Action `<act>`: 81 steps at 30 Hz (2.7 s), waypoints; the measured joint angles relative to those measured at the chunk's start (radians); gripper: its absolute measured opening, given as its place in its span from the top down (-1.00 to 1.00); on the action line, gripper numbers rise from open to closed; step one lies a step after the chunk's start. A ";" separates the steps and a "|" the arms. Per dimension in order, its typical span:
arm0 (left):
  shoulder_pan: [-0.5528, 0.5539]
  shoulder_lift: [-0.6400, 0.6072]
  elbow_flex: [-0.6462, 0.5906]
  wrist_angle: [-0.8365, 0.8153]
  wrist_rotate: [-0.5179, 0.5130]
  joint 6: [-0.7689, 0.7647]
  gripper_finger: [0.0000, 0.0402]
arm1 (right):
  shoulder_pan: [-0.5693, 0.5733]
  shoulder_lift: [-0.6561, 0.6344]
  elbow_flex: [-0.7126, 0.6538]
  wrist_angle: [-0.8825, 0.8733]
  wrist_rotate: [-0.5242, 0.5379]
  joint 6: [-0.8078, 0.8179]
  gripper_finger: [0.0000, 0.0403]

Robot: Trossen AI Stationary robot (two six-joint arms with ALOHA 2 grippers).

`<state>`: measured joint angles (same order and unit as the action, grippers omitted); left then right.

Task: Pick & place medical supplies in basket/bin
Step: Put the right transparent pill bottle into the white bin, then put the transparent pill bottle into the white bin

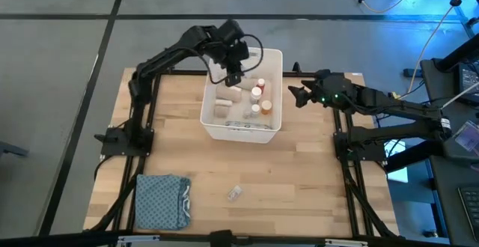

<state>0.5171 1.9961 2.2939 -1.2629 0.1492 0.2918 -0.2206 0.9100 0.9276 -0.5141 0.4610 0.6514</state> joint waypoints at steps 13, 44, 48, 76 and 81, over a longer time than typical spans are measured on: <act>0.023 0.213 -0.001 -0.010 -0.069 0.011 0.33 | -0.109 0.000 0.000 0.000 0.000 0.029 -0.71; 0.027 0.427 -0.012 0.083 -0.059 -0.020 0.22 | -0.133 0.000 0.000 0.000 -0.011 0.042 -0.71; 0.020 0.427 -0.012 0.083 -0.059 -0.020 0.17 | -0.133 0.000 0.000 0.000 -0.018 0.022 -0.71; 0.054 0.043 0.010 0.059 -0.104 -0.019 0.04 | -0.133 -0.001 0.000 0.027 -0.045 0.007 -0.71; 0.036 -0.102 0.010 0.040 0.036 -0.023 0.08 | -0.109 -0.001 0.000 0.094 -0.133 -0.233 -0.71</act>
<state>0.5529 1.8939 2.3035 -1.2229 0.1854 0.2692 -0.3301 0.9092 0.9276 -0.4203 0.3279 0.4186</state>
